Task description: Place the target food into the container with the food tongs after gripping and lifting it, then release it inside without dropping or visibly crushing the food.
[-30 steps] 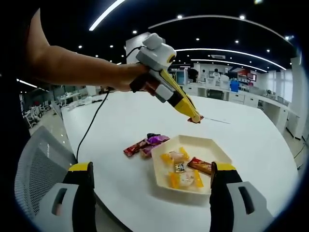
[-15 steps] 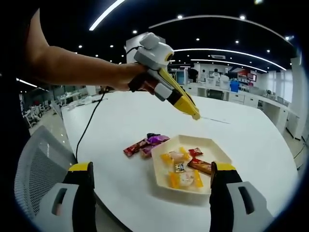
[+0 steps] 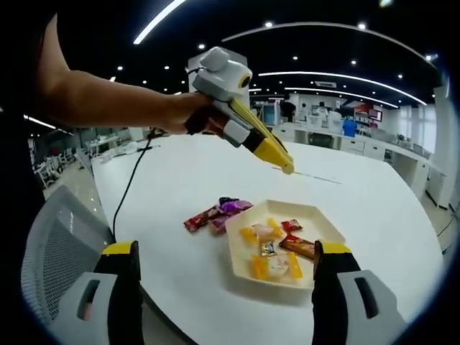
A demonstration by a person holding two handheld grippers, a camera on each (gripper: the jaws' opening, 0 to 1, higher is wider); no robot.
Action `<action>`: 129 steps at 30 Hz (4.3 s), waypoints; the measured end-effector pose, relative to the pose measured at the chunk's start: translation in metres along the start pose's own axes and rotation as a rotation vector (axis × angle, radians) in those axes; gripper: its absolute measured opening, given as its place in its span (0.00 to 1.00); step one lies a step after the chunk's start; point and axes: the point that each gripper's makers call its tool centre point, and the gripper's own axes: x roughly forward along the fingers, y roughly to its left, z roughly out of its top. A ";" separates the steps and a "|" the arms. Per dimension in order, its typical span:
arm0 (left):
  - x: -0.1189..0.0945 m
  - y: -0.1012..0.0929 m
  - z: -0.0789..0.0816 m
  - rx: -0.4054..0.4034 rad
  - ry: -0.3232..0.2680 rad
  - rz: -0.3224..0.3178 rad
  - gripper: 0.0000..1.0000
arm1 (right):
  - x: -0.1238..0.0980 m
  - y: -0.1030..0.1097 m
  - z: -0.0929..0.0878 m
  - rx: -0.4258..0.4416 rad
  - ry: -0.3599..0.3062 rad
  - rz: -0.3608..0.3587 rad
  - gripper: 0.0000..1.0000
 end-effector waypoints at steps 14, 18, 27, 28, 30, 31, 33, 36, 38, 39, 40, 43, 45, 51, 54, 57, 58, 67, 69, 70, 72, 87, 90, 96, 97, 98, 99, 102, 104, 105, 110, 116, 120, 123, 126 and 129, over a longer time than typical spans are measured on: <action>-0.019 -0.002 -0.019 0.011 -0.030 0.037 0.26 | 0.001 0.002 -0.002 -0.002 0.011 0.009 0.98; -0.025 -0.005 -0.023 -0.019 -0.049 0.041 0.26 | 0.001 0.003 -0.002 -0.008 0.015 0.013 0.98; -0.037 -0.009 -0.039 -0.035 -0.040 0.059 0.26 | 0.002 0.004 -0.002 -0.008 0.014 0.020 0.98; -0.038 -0.009 -0.042 -0.037 -0.037 0.066 0.26 | 0.002 0.004 -0.002 -0.007 0.015 0.020 0.98; -0.041 -0.008 -0.047 -0.052 -0.039 0.077 0.26 | 0.002 0.004 -0.003 -0.009 0.017 0.020 0.98; -0.042 -0.008 -0.048 -0.053 -0.039 0.083 0.26 | 0.002 0.004 -0.002 -0.009 0.015 0.021 0.98; -0.045 -0.010 -0.053 -0.068 -0.039 0.087 0.26 | 0.002 0.004 -0.003 -0.010 0.019 0.021 0.98; -0.049 -0.017 -0.064 -0.048 -0.024 0.097 0.26 | 0.002 0.005 -0.003 -0.010 0.020 0.024 0.98; -0.052 -0.019 -0.068 -0.050 -0.023 0.098 0.26 | 0.002 0.005 -0.004 -0.011 0.021 0.023 0.98; -0.054 -0.020 -0.071 -0.059 -0.028 0.103 0.26 | 0.002 0.005 -0.003 -0.009 0.019 0.025 0.98; -0.055 -0.021 -0.071 -0.065 -0.039 0.106 0.26 | 0.002 0.005 -0.003 -0.009 0.020 0.024 0.98; -0.061 -0.022 -0.079 -0.075 -0.041 0.126 0.26 | 0.002 0.005 -0.004 -0.011 0.022 0.025 0.98; -0.064 -0.024 -0.083 -0.085 -0.044 0.137 0.26 | 0.002 0.005 -0.004 -0.011 0.024 0.025 0.98; -0.075 -0.028 -0.102 -0.116 -0.039 0.178 0.26 | 0.002 0.006 -0.004 -0.013 0.027 0.028 0.98; -0.077 -0.031 -0.114 -0.129 -0.030 0.192 0.26 | 0.002 0.006 -0.004 -0.010 0.027 0.028 0.97; -0.080 -0.032 -0.122 -0.145 -0.029 0.201 0.26 | 0.002 0.006 -0.004 -0.011 0.026 0.030 0.97; -0.081 -0.032 -0.123 -0.146 -0.027 0.208 0.26 | 0.002 0.006 -0.004 -0.012 0.027 0.030 0.98; -0.086 -0.033 -0.161 -0.216 0.037 0.305 0.26 | 0.003 0.006 -0.005 -0.013 0.028 0.029 0.97; -0.084 -0.035 -0.165 -0.257 0.030 0.299 0.26 | 0.003 0.006 -0.005 -0.014 0.029 0.027 0.97; -0.084 -0.035 -0.167 -0.251 0.034 0.305 0.26 | 0.003 0.006 -0.005 -0.013 0.029 0.027 0.97; -0.083 -0.037 -0.170 -0.259 0.036 0.310 0.26 | 0.003 0.006 -0.005 -0.015 0.032 0.027 0.97; -0.070 -0.038 -0.199 -0.290 0.096 0.360 0.26 | 0.002 0.005 -0.005 -0.009 0.029 0.021 0.97; -0.080 -0.032 -0.204 -0.296 0.104 0.363 0.26 | 0.002 0.005 -0.005 -0.007 0.029 0.024 0.97; -0.090 -0.016 -0.211 -0.298 0.126 0.351 0.26 | 0.003 0.008 -0.006 -0.007 0.036 0.040 0.97; -0.091 -0.013 -0.209 -0.296 0.119 0.344 0.26 | 0.003 0.008 -0.007 -0.010 0.040 0.040 0.97; -0.090 -0.011 -0.206 -0.295 0.115 0.339 0.26 | 0.003 0.009 -0.007 -0.009 0.039 0.041 0.97; -0.088 -0.010 -0.204 -0.300 0.118 0.327 0.26 | 0.004 0.009 -0.007 -0.009 0.039 0.044 0.97; -0.083 -0.006 -0.197 -0.281 0.114 0.320 0.26 | 0.004 0.010 -0.008 -0.010 0.043 0.047 0.97; -0.074 -0.009 -0.193 -0.295 0.123 0.291 0.26 | 0.004 0.009 -0.009 -0.008 0.047 0.047 0.96; -0.071 -0.011 -0.193 -0.301 0.130 0.282 0.26 | 0.004 0.009 -0.009 -0.006 0.047 0.048 0.96; -0.063 -0.012 -0.199 -0.303 0.158 0.301 0.26 | 0.004 0.009 -0.012 -0.001 0.062 0.043 0.95; -0.062 -0.010 -0.204 -0.316 0.172 0.316 0.24 | 0.004 0.008 -0.011 -0.009 0.058 0.043 0.95; -0.065 -0.010 -0.207 -0.232 0.169 0.332 0.20 | 0.003 0.006 -0.008 -0.006 0.045 0.034 0.95; -0.068 -0.010 -0.207 -0.259 0.157 0.332 0.19 | 0.002 0.004 -0.009 -0.005 0.048 0.019 0.95; -0.070 -0.010 -0.208 -0.278 0.156 0.321 0.19 | 0.002 0.001 -0.008 0.006 0.041 0.007 0.95; -0.072 -0.010 -0.206 -0.292 0.147 0.311 0.19 | 0.002 0.004 -0.008 -0.006 0.046 0.018 0.95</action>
